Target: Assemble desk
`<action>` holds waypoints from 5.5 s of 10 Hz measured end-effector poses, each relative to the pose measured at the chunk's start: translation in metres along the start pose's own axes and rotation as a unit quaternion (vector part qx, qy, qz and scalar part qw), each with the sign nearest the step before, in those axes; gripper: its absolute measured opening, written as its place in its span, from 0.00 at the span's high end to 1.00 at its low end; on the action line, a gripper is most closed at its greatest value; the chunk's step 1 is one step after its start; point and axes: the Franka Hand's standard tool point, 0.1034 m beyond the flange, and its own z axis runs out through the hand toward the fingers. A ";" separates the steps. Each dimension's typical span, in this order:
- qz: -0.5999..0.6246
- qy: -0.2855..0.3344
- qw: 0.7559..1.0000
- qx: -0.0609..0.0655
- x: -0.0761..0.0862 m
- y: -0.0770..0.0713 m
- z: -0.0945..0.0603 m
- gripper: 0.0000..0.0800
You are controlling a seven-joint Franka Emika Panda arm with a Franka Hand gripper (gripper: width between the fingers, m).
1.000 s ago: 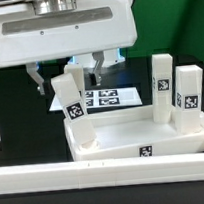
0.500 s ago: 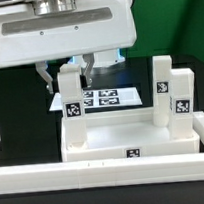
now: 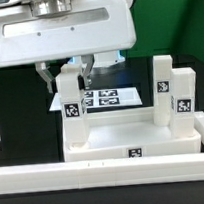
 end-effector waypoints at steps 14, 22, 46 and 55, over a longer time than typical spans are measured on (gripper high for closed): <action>0.277 0.010 0.961 0.000 0.003 -0.017 0.002 0.20; -0.100 -0.005 0.995 -0.013 0.009 -0.032 0.001 0.19; 0.393 0.013 0.919 -0.010 0.006 -0.035 0.008 0.64; 0.214 0.018 0.977 -0.005 0.008 -0.040 0.008 0.19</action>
Offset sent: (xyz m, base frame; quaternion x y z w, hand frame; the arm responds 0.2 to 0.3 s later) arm -0.0023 0.0053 -0.0157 -0.0206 -0.0149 0.3076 0.9512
